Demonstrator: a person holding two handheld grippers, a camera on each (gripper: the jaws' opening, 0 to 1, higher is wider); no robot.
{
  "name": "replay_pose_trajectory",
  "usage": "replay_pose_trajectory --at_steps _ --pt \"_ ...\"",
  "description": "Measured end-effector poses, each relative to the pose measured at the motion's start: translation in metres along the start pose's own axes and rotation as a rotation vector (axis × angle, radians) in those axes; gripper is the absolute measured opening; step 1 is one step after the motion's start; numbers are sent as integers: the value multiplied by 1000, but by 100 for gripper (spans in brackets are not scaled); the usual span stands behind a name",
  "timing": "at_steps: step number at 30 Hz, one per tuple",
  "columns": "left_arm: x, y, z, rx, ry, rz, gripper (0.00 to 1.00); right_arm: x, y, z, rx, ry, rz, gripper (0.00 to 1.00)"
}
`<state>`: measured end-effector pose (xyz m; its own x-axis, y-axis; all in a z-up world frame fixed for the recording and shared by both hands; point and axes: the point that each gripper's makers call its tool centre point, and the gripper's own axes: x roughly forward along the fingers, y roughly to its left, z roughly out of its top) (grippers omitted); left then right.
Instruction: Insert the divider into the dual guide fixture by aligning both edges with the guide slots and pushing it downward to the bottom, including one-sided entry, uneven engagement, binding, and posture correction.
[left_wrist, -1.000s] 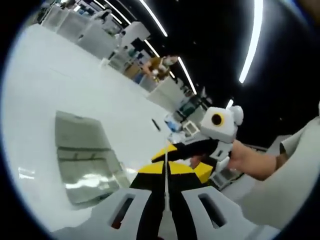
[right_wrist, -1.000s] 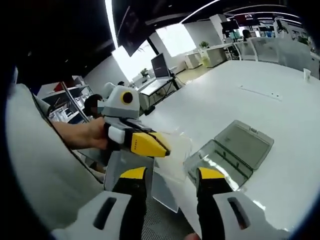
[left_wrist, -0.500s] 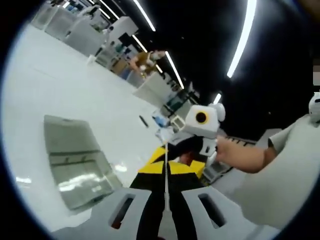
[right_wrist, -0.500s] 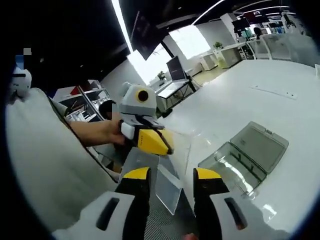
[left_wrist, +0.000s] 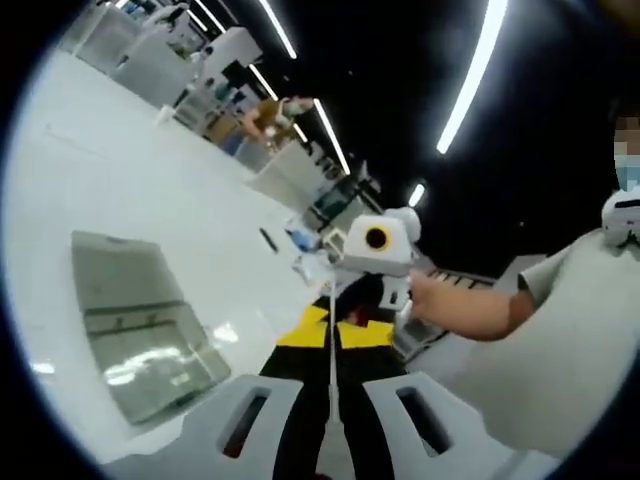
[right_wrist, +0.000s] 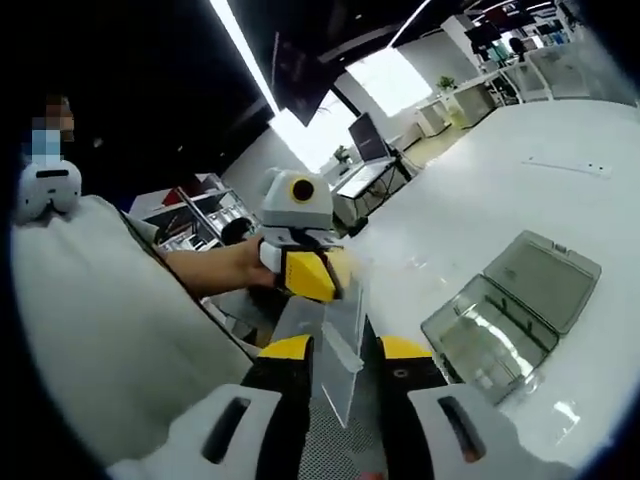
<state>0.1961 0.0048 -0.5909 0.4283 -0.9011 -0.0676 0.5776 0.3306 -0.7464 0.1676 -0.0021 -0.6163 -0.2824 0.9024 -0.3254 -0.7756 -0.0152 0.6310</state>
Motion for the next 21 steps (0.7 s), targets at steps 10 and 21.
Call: replay_pose_trajectory --at_steps 10,21 --pt "-1 -2 -2 -12 5 -27 0 0 7 -1 49 -26 64 13" --pt "-2 -5 -2 -13 7 -45 0 0 9 0 68 -48 88 8"
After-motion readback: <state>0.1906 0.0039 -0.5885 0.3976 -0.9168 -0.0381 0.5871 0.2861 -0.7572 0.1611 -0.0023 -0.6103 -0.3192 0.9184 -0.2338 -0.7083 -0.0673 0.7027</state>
